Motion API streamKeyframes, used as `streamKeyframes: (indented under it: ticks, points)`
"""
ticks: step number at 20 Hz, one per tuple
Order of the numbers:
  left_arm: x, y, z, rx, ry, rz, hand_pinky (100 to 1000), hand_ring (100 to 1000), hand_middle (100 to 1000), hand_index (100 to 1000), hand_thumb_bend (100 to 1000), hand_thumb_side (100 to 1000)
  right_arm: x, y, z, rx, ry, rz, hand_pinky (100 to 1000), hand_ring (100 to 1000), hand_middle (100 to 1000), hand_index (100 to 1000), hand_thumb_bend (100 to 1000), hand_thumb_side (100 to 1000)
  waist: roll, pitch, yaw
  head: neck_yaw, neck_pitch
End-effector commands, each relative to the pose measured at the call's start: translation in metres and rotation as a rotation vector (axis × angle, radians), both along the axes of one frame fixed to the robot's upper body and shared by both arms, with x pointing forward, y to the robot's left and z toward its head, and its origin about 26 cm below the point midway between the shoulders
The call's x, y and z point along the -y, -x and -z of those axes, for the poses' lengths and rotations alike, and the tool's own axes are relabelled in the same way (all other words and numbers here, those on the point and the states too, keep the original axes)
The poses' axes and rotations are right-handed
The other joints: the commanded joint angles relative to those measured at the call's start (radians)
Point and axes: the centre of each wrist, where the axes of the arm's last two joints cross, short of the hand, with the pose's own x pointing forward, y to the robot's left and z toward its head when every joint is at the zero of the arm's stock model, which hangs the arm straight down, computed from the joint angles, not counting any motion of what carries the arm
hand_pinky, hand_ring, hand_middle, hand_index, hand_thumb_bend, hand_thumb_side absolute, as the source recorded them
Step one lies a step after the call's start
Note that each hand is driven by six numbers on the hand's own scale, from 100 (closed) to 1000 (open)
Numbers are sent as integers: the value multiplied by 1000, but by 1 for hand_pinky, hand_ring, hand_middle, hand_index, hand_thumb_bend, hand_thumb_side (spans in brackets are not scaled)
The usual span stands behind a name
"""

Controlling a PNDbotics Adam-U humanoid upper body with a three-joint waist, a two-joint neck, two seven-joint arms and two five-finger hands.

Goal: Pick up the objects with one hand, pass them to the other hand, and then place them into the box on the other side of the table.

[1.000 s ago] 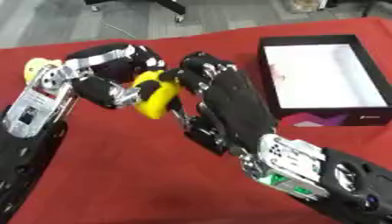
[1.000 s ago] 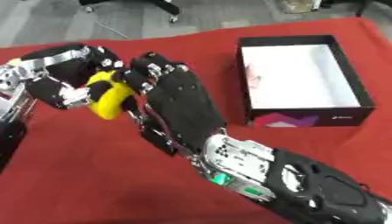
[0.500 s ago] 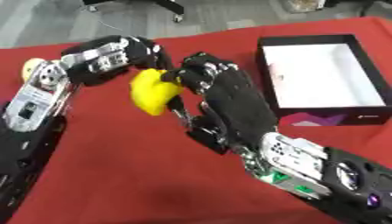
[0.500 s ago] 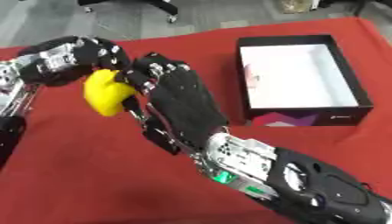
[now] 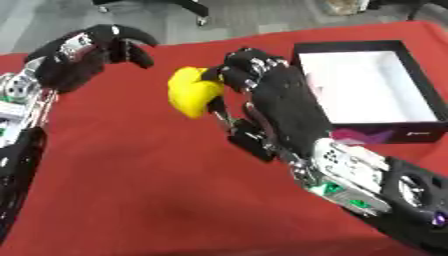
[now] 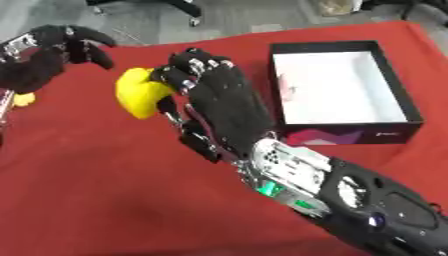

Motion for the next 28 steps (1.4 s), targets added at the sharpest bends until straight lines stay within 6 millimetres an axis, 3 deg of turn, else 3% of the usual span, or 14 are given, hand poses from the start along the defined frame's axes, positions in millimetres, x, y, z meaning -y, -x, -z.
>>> streamKeyframes:
  ticks: [1, 6, 10, 14, 18, 24, 25, 26, 27, 28]
  points:
    - [-35, 4, -14, 94, 12, -35, 752, 680, 768, 841, 100, 878, 22, -7, -10, 28, -16, 77, 370, 663, 463, 309, 100, 100, -3, -19, 7, -20, 5]
    - [-72, 24, -13, 116, 159, -159, 740, 654, 742, 823, 100, 709, 65, -15, -15, 22, -45, 256, 350, 711, 468, 331, 100, 100, 1, -9, 30, -68, 5]
    - [-92, 45, -9, 167, 254, -246, 738, 648, 735, 819, 100, 660, 99, -18, -24, 12, -64, 407, 338, 779, 484, 365, 100, 100, 7, 2, 54, -95, 5]
    - [-92, 74, -18, 208, 304, -285, 737, 645, 732, 818, 100, 648, 118, -21, -44, -35, -206, 732, 314, 838, 484, 398, 100, 120, 6, 10, 89, -122, 5]
    - [-92, 89, -21, 200, 340, -322, 735, 642, 730, 818, 100, 648, 141, -26, -54, -52, -327, 849, 296, 891, 485, 425, 100, 172, 6, 16, 113, -139, 5]
    - [-92, 99, -19, 176, 368, -349, 735, 641, 728, 818, 100, 653, 179, -58, -30, -105, -461, 1030, 286, 934, 503, 457, 100, 202, 1, 16, 135, -150, 5]
    - [-92, 101, -19, 172, 370, -352, 735, 641, 729, 819, 100, 655, 184, -62, -27, -119, -475, 1054, 282, 946, 509, 476, 100, 147, 1, 15, 138, -150, 5]
    - [-93, 102, -18, 169, 371, -355, 735, 641, 729, 819, 100, 655, 190, -65, -25, -133, -486, 1079, 281, 949, 509, 478, 100, 214, 0, 15, 140, -150, 5]
    - [-93, 103, -18, 166, 372, -359, 735, 641, 729, 819, 100, 656, 195, -69, -24, -145, -494, 1103, 281, 955, 511, 488, 100, 215, 0, 15, 142, -149, 5]
    - [-94, 104, -17, 165, 372, -362, 735, 641, 729, 819, 100, 656, 200, -71, -22, -155, -500, 1122, 281, 959, 512, 498, 100, 100, 0, 14, 144, -148, 5]
